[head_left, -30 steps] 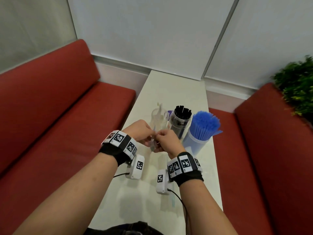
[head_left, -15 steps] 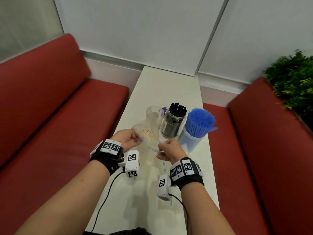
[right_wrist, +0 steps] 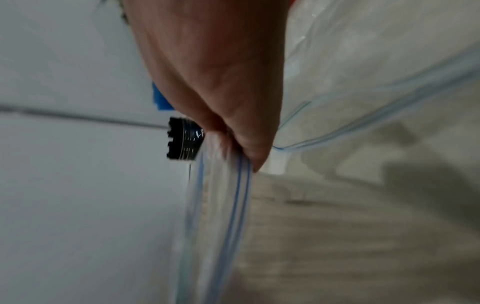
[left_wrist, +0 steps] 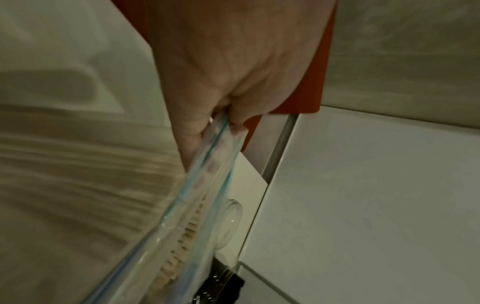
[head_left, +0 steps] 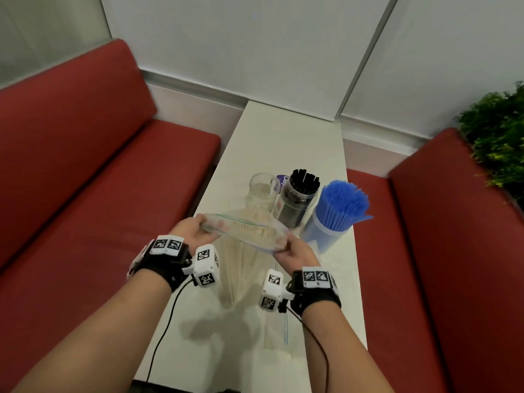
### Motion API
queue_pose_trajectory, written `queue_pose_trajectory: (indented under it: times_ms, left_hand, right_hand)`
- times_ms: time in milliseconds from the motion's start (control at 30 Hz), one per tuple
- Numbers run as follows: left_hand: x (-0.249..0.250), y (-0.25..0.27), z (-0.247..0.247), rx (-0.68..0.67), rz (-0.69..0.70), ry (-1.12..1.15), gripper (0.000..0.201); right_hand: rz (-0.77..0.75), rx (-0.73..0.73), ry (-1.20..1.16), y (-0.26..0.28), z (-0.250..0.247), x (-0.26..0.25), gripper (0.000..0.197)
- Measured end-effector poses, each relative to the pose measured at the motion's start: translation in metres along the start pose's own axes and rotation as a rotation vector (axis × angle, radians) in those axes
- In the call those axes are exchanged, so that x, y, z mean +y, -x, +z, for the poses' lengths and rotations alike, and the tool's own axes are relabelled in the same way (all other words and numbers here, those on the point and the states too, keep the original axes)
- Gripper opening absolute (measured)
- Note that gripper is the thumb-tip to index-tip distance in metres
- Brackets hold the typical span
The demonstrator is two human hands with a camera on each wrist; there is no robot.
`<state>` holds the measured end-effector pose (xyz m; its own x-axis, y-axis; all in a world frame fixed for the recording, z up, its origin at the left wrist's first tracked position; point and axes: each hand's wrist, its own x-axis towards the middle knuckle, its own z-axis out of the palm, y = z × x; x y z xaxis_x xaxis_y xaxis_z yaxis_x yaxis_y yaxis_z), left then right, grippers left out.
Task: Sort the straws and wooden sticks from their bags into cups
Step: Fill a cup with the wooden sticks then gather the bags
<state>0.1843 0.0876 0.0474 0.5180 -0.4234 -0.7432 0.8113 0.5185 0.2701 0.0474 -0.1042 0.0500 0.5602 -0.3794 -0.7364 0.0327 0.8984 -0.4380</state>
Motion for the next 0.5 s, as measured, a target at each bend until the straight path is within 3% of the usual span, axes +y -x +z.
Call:
queue_pose_trajectory:
  times_ms: [67,167,267,300,367,433,500]
  left_hand:
    - [-0.01,-0.001,-0.003,-0.147,-0.091,0.035,0.051]
    - [-0.025,0.004,-0.004,-0.359,-0.06,-0.471,0.073]
    - [-0.034,-0.002,-0.006,-0.305,0.268,-0.924,0.083]
    - [-0.035,-0.004,-0.005,-0.301,0.361,-1.091,0.071]
    - [-0.034,-0.007,-0.005,-0.134,0.466,-1.372,0.039]
    - [-0.03,-0.014,-0.009,-0.002,0.441,-1.322,0.049]
    - [-0.03,-0.018,-0.011,0.072,0.314,-1.074,0.054]
  right_hand:
    - [-0.05,-0.013,0.26,-0.004,0.0,0.012,0.012]
    - [-0.156,-0.041,0.639,-0.008,-0.004,0.022,0.037]
    - [-0.14,-0.08,0.704,-0.012,0.0,0.024,0.055]
    - [-0.147,-0.074,0.706,-0.012,0.001,0.026,0.058]
    - [-0.167,-0.066,0.666,-0.013,0.003,0.027,0.053]
    - [-0.2,-0.046,0.586,-0.014,0.002,0.025,0.045]
    - [-0.174,-0.082,0.48,-0.015,0.0,0.021,0.045]
